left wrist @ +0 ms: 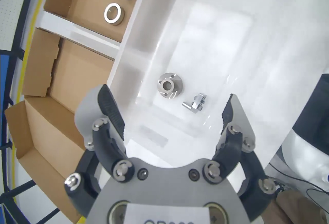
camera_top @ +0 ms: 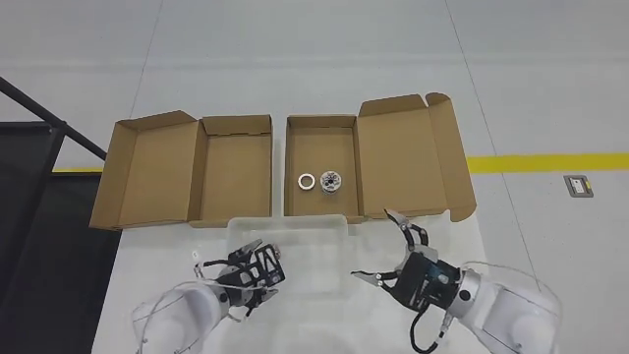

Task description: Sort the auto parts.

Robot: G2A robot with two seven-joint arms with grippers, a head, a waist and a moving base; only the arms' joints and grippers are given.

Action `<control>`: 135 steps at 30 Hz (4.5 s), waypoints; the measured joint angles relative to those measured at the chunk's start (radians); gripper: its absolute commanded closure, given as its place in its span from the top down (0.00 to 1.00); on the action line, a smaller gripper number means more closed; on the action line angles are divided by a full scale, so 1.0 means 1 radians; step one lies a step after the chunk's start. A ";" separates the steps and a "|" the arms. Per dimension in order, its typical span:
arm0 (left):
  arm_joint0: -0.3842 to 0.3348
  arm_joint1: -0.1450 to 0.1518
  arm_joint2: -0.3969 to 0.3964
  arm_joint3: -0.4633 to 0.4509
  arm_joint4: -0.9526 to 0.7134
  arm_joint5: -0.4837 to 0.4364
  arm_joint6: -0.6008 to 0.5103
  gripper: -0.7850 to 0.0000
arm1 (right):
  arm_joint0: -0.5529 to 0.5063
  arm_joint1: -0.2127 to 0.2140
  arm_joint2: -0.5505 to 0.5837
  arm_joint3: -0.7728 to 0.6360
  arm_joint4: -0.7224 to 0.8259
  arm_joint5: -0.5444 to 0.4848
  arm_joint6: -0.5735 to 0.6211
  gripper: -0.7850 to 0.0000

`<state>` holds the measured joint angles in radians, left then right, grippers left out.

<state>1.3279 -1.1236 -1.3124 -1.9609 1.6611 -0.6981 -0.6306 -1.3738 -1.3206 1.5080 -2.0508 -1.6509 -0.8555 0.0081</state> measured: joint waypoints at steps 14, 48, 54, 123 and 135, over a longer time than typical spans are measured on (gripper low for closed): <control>-0.050 -0.008 0.040 0.035 0.003 0.053 -0.062 1.00 | -0.001 0.001 0.001 0.000 0.000 0.002 -0.002 1.00; -0.319 -0.087 0.248 0.407 -0.156 0.322 -0.318 0.51 | -0.001 0.001 0.001 0.000 0.000 0.002 -0.002 1.00; -0.335 -0.095 0.273 0.421 -0.144 0.334 -0.336 0.49 | -0.001 0.001 0.001 0.000 0.000 0.002 -0.002 1.00; -0.130 -0.042 -0.228 -0.030 -0.622 0.212 -0.293 0.00 | -0.001 0.001 0.001 0.000 0.000 0.002 -0.002 1.00; -0.123 -0.042 -0.221 -0.031 -0.615 0.212 -0.284 0.00 | -0.001 0.001 0.001 0.000 0.000 0.002 -0.002 1.00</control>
<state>1.2049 -1.1657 -1.5335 -1.9918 1.0460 -0.4859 -0.9151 -1.3750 -1.3198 1.5085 -2.0506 -1.6510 -0.8536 0.0059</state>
